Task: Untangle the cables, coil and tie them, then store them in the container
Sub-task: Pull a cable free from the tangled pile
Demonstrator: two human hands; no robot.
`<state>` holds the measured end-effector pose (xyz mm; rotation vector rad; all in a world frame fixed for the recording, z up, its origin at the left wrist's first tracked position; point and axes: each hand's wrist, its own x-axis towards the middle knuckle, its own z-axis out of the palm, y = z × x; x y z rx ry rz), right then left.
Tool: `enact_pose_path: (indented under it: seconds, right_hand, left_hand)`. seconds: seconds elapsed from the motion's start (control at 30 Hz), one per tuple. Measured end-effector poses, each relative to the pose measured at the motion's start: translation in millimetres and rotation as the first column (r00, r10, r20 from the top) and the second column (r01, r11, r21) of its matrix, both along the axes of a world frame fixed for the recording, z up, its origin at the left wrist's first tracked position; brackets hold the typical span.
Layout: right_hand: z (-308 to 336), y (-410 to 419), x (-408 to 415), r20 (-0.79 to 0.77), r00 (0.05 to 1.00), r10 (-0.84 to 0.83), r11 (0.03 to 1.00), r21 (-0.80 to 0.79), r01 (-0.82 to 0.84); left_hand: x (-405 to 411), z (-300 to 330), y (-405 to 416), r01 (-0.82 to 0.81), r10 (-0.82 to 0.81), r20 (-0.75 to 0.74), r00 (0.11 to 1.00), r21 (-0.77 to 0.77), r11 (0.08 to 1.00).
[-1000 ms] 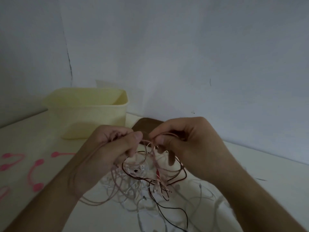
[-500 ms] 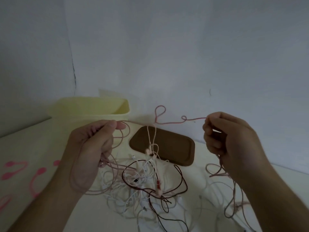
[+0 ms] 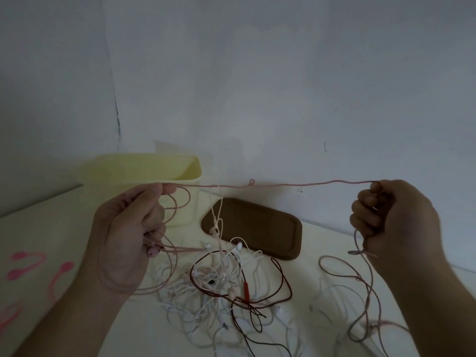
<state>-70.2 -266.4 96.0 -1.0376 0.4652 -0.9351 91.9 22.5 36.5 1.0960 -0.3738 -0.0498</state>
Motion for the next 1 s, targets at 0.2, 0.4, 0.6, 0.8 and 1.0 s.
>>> enact_pose_path:
  seconds: [0.2, 0.4, 0.6, 0.8, 1.0]
  right_hand:
    - [-3, -5, -5, -0.056, 0.985, -0.165, 0.986, -0.001, 0.165]
    - [-11, -13, -4, -0.339, 0.892, -0.299, 0.918, -0.356, 0.173]
    - [-35, -13, 6, -0.621, 0.532, -0.576, 0.546, -0.776, -0.314]
    - [-64, -2, 23, -0.643, 0.440, -0.626, 0.330, -0.731, -0.598]
    - [-51, 29, 23, -0.629, 0.691, -0.356, 0.307, -0.777, -0.550]
  left_hand:
    - [-2, 2, 0, -0.002, 0.002, 0.012, 1.000, -0.016, 1.000]
    - [-10, 4, -2, 0.043, -0.043, 0.077, 0.996, 0.003, 0.999]
    - [-23, 2, -9, 0.126, -0.140, 0.169, 0.976, 0.090, 0.988]
    - [-28, -1, -14, 0.144, -0.179, 0.219, 0.959, 0.170, 0.975]
    - [-35, -4, -18, 0.120, -0.199, 0.283, 0.938, 0.273, 0.954]
